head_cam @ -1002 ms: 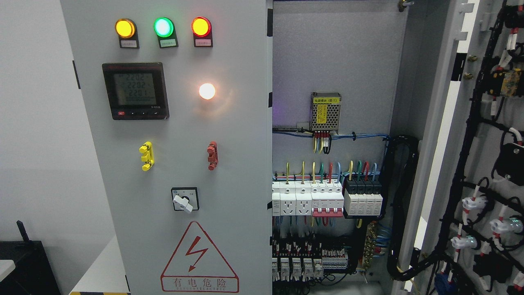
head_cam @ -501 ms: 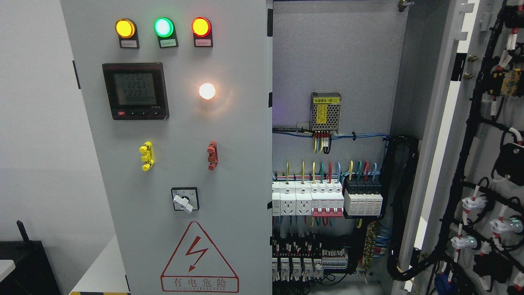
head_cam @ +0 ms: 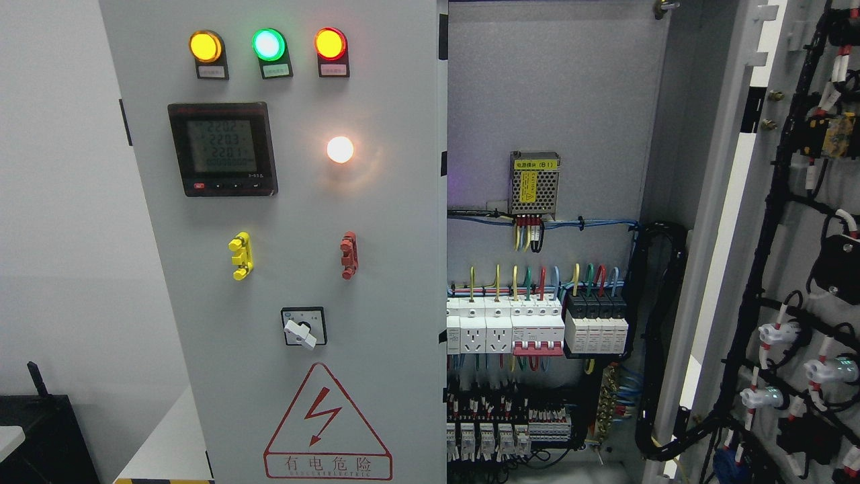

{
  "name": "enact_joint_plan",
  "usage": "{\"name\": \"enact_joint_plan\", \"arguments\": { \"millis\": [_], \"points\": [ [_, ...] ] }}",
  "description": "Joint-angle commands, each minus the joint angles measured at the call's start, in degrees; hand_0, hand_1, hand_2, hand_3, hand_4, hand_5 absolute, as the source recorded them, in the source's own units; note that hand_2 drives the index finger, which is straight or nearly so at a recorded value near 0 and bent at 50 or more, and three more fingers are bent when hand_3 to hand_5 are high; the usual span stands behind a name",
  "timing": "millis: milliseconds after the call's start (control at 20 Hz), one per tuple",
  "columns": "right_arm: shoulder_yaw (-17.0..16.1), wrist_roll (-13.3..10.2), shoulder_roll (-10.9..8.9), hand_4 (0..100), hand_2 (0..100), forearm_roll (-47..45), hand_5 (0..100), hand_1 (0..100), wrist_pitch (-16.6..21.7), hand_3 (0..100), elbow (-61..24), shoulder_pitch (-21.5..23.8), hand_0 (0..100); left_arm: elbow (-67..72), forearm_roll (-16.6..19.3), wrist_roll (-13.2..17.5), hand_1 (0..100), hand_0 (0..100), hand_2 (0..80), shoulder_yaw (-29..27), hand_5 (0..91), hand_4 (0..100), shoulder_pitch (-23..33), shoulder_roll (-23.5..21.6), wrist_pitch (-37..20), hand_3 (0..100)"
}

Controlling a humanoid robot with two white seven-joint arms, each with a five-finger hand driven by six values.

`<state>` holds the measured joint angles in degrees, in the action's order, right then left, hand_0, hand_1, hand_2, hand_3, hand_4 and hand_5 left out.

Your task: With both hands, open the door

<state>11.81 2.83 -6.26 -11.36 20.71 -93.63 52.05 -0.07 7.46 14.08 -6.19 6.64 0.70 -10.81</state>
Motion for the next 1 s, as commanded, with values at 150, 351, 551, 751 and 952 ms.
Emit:
{"name": "enact_joint_plan", "arguments": {
  "millis": [150, 351, 551, 751, 952],
  "points": [
    [0.9, 0.1, -0.42, 0, 0, -0.9, 0, 0, 3.0, 0, -10.2, -3.3, 11, -0.7, 0.0, 0.1, 0, 0, 0.0, -0.2, 0.0, 3, -0.6, 1.6, 0.0, 0],
    [0.9, 0.0, -0.77, 0, 0, -0.8, 0, 0, 4.2, 0, -11.3, -6.5, 11, -0.7, 0.0, 0.1, 0, 0, 0.0, -0.2, 0.0, 3, -0.6, 1.9, -0.1, 0],
    [0.8, 0.0, -0.78, 0, 0, -0.7, 0, 0, 4.4, 0, -13.7, -9.1, 11, -0.7, 0.0, 0.1, 0, 0, 0.0, -0.2, 0.0, 3, -0.6, 1.9, -0.1, 0],
    [0.7, 0.0, -0.6, 0, 0, -0.7, 0, 0, 4.5, 0, -14.6, -12.3, 11, -0.7, 0.0, 0.1, 0, 0, 0.0, -0.2, 0.0, 3, -0.6, 1.9, -0.1, 0],
    [0.5, 0.0, -0.34, 0, 0, -0.7, 0, 0, 6.5, 0, -15.0, -16.8, 11, -0.7, 0.0, 0.1, 0, 0, 0.0, -0.2, 0.0, 3, -0.6, 1.9, 0.0, 0]
  ]
}}
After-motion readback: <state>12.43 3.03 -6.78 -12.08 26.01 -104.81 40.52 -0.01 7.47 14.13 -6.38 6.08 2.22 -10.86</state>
